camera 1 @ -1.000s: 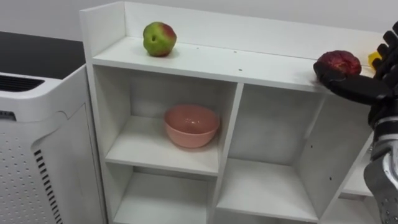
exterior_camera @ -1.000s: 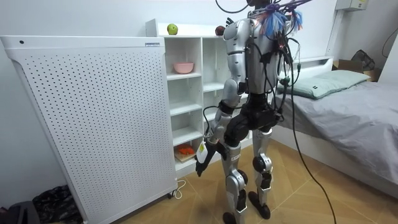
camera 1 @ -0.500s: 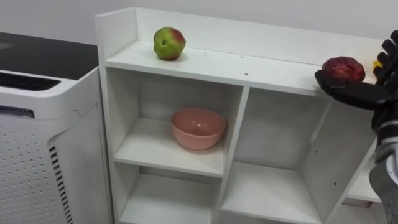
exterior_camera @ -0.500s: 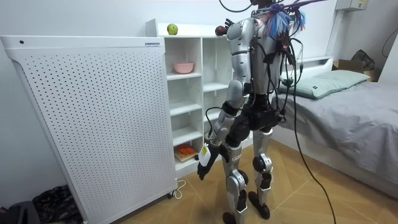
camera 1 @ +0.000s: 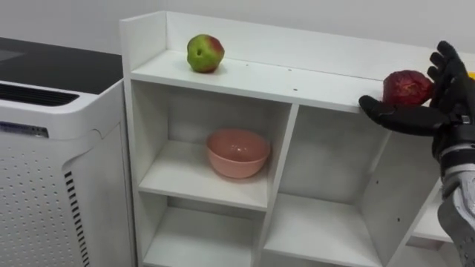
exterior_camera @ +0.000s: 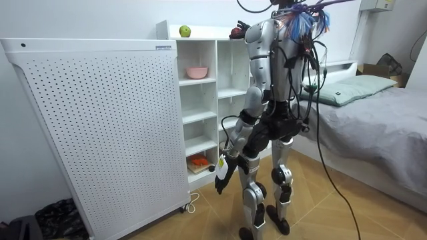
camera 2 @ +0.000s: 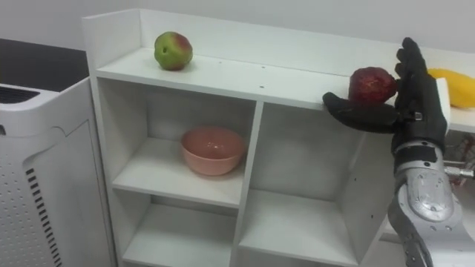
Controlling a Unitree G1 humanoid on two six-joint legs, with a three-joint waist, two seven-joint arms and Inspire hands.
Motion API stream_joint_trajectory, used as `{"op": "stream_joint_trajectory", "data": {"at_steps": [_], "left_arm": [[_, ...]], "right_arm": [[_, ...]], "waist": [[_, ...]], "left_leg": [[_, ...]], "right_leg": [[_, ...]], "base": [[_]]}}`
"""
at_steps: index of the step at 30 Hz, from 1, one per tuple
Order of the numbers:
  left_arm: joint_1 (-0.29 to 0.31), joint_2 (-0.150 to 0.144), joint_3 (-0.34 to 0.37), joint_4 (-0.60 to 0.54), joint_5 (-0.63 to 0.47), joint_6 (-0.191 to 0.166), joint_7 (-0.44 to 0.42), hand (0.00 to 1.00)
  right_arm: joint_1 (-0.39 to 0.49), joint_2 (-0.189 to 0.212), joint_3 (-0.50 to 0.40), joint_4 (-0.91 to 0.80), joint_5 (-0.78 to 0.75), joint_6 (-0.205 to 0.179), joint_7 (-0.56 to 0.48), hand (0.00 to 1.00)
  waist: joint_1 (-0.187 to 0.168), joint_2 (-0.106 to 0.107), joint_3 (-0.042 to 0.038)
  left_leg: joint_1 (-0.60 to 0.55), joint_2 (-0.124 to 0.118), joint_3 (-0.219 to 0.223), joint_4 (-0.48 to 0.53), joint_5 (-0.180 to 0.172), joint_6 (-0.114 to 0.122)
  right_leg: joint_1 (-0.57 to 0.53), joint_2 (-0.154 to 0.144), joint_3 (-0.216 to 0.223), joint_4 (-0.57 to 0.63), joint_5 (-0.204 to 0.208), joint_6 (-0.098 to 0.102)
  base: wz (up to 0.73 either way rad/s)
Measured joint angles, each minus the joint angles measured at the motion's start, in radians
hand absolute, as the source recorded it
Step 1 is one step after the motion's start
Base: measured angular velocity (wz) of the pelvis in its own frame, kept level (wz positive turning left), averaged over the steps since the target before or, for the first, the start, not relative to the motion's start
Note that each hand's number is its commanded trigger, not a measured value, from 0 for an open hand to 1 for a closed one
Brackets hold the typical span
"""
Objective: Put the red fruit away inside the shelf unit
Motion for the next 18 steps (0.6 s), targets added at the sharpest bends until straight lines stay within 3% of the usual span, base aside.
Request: {"op": "stream_joint_trajectory", "data": {"at_steps": [13, 18], "left_arm": [[-0.01, 0.006, -0.001, 0.009, -0.004, 0.0, -0.005, 0.0], [-0.009, 0.006, -0.001, 0.01, -0.007, 0.0, -0.019, 0.0]], "right_arm": [[0.0, -0.02, 0.01, 0.008, 0.004, 0.01, 0.029, 1.0], [0.0, -0.025, 0.009, 0.008, 0.004, 0.008, 0.04, 1.0]], "waist": [[0.001, -0.015, 0.0067], [0.003, -0.018, 0.0059]], "left_leg": [[0.003, 0.0, -0.001, -0.001, 0.0, 0.0], [0.003, 0.0, -0.002, -0.007, 0.0, 0.0]], "right_leg": [[-0.001, 0.0, 0.011, 0.009, 0.0, 0.0], [-0.001, 0.0, 0.011, 0.009, 0.0, 0.0]], "base": [[0.0], [0.0]]}}
